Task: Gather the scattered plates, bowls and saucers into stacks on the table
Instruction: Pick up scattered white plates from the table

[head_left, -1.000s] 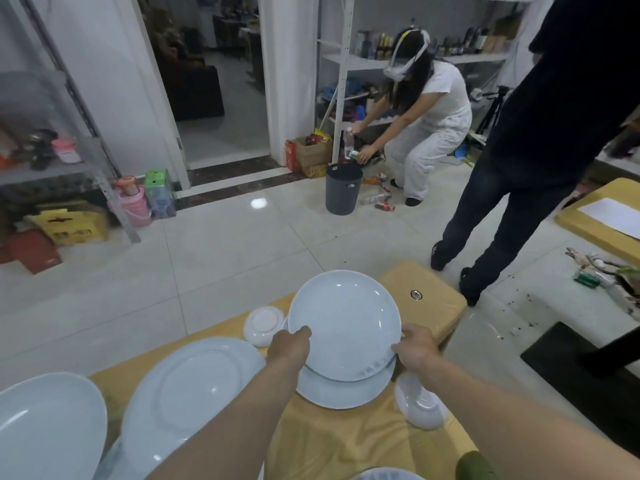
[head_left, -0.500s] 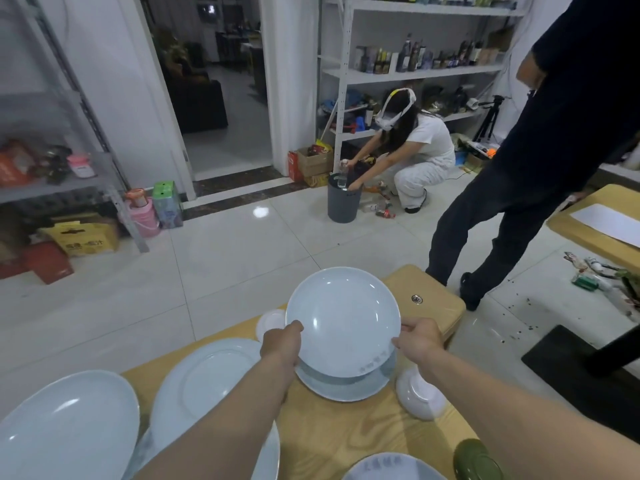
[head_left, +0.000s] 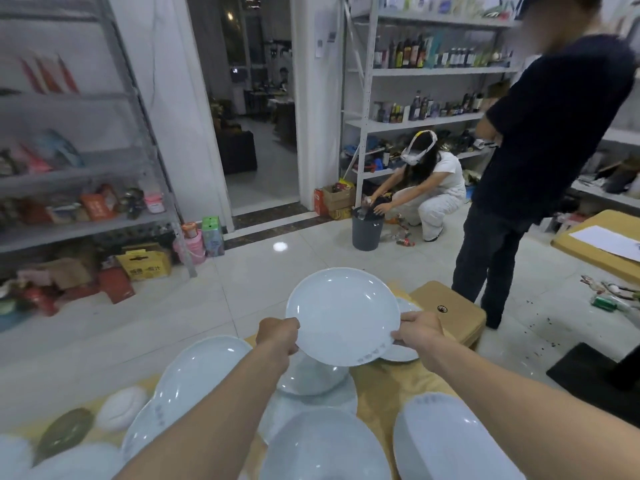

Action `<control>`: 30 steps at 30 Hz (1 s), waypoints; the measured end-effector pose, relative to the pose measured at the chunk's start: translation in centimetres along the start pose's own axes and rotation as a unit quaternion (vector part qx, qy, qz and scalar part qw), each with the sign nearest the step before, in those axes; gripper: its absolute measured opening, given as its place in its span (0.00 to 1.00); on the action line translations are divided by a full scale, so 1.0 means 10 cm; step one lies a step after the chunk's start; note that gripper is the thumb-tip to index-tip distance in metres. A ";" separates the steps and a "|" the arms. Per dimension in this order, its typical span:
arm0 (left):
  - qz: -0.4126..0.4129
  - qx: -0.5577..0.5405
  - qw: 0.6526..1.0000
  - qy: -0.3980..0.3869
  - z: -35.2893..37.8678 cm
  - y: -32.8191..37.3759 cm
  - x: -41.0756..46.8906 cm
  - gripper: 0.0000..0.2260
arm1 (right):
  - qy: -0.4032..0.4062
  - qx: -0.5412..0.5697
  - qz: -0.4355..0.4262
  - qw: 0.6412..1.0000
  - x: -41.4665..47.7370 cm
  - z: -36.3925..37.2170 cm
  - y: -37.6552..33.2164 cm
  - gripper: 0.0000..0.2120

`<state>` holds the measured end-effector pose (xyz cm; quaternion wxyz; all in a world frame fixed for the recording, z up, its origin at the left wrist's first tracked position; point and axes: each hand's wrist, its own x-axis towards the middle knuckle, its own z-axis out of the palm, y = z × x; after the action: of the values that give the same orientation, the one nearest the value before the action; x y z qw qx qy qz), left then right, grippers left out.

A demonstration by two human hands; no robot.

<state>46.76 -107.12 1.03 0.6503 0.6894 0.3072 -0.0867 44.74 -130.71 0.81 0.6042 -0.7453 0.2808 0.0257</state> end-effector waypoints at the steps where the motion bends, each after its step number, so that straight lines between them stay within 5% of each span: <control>1: 0.007 0.002 1.000 0.003 -0.19 -0.02 -0.07 0.05 | -0.005 -0.006 -0.003 1.000 -0.16 0.08 0.00 0.13; 9: 0.032 0.019 0.999 0.027 -1.69 -0.33 -0.62 0.03 | -0.027 0.006 -0.010 1.000 -1.43 0.90 0.22 0.14; 18: -0.015 -0.055 0.995 0.087 -3.25 -0.75 -0.91 0.13 | -0.115 -0.073 -0.020 0.990 -2.32 1.89 0.23 0.19; 30: -0.044 -0.153 0.935 0.316 -5.03 -1.49 -1.33 0.07 | -0.273 -0.156 -0.085 0.945 -3.32 3.48 0.27 0.13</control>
<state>14.05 -64.05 2.36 0.6125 0.5595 0.5363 0.1553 26.13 -86.33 1.63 0.5334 -0.8160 0.0334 0.2204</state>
